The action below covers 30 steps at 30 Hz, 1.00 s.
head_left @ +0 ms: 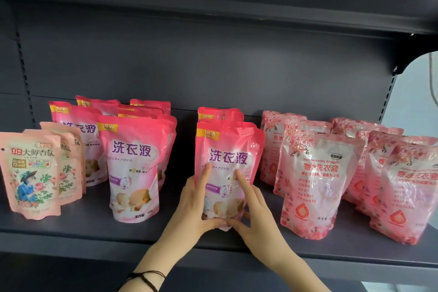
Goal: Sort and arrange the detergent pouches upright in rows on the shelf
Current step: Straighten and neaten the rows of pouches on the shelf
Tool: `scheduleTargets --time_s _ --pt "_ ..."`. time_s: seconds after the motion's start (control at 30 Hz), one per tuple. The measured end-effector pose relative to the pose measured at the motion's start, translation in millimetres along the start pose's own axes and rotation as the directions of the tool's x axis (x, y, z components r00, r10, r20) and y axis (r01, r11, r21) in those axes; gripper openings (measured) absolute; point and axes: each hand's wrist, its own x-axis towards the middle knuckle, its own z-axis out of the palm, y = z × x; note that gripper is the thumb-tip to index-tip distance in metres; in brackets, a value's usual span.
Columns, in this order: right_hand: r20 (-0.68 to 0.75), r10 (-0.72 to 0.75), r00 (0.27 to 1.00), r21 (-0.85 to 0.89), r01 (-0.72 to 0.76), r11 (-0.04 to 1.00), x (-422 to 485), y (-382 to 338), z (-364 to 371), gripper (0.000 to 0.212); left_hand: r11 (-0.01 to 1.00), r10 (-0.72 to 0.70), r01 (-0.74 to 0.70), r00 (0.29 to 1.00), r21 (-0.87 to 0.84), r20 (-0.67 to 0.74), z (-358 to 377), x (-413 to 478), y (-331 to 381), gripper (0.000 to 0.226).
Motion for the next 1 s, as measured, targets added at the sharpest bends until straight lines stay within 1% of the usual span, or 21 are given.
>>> scheduleTargets --time_s 0.1,0.13,0.27,0.3,0.43,0.57,0.77,0.83,0.9,0.97,1.0 --pt "-0.027 -0.006 1.0 -0.047 0.005 0.999 4.9 1.9 5.4 0.103 0.998 -0.025 0.025 1.0 0.063 -0.007 -5.3 -0.3 -1.8 0.126" --pt "-0.031 -0.006 0.999 -0.058 0.004 0.998 6.7 2.5 6.6 0.103 0.998 -0.04 0.04 0.999 0.052 0.0 -6.3 -0.6 -2.1 0.125" --pt "-0.039 -0.003 0.999 -0.072 0.0 0.997 9.8 4.8 10.0 0.106 0.992 -0.077 0.083 0.995 -0.095 0.068 -9.4 -5.0 -5.0 0.121" --pt "-0.038 0.003 0.999 -0.08 -0.006 0.997 9.8 5.5 10.2 0.106 0.991 -0.079 0.087 0.994 -0.104 0.079 -11.0 -6.8 -5.6 0.12" --pt "-0.01 0.025 1.0 -0.076 -0.026 0.997 7.7 7.4 7.8 0.107 0.994 -0.085 0.091 0.992 -0.067 0.088 -16.0 -12.2 -5.2 0.117" --pt "0.054 0.046 0.997 -0.015 -0.045 0.999 8.2 7.3 6.1 0.114 0.995 -0.093 0.096 0.992 -0.022 0.088 -16.8 -11.0 -4.9 0.12" --pt "0.054 0.022 0.998 -0.048 -0.019 0.999 11.8 7.9 6.7 0.119 0.996 -0.091 0.092 0.994 -0.008 0.06 -14.9 -10.5 -1.7 0.118" --pt "0.069 0.015 0.997 -0.06 -0.011 0.998 10.3 7.0 2.8 0.116 0.996 -0.086 0.087 0.994 -0.009 0.072 -16.8 -12.0 -1.0 0.118" --pt "0.084 -0.004 0.996 -0.11 0.013 0.994 9.8 3.9 -7.3 0.107 0.996 -0.092 0.093 0.991 0.0 0.092 -22.6 -13.3 0.2 0.115" --pt "0.097 -0.015 0.995 -0.225 0.036 0.974 9.7 -1.7 -21.6 0.094 0.993 -0.109 0.102 0.987 0.064 0.122 -32.4 -14.6 4.2 0.11" --pt "0.115 -0.007 0.993 -0.303 0.042 0.952 9.6 -6.2 -29.1 0.087 0.987 -0.119 0.102 0.983 0.125 0.141 -38.8 -14.7 7.0 0.107"
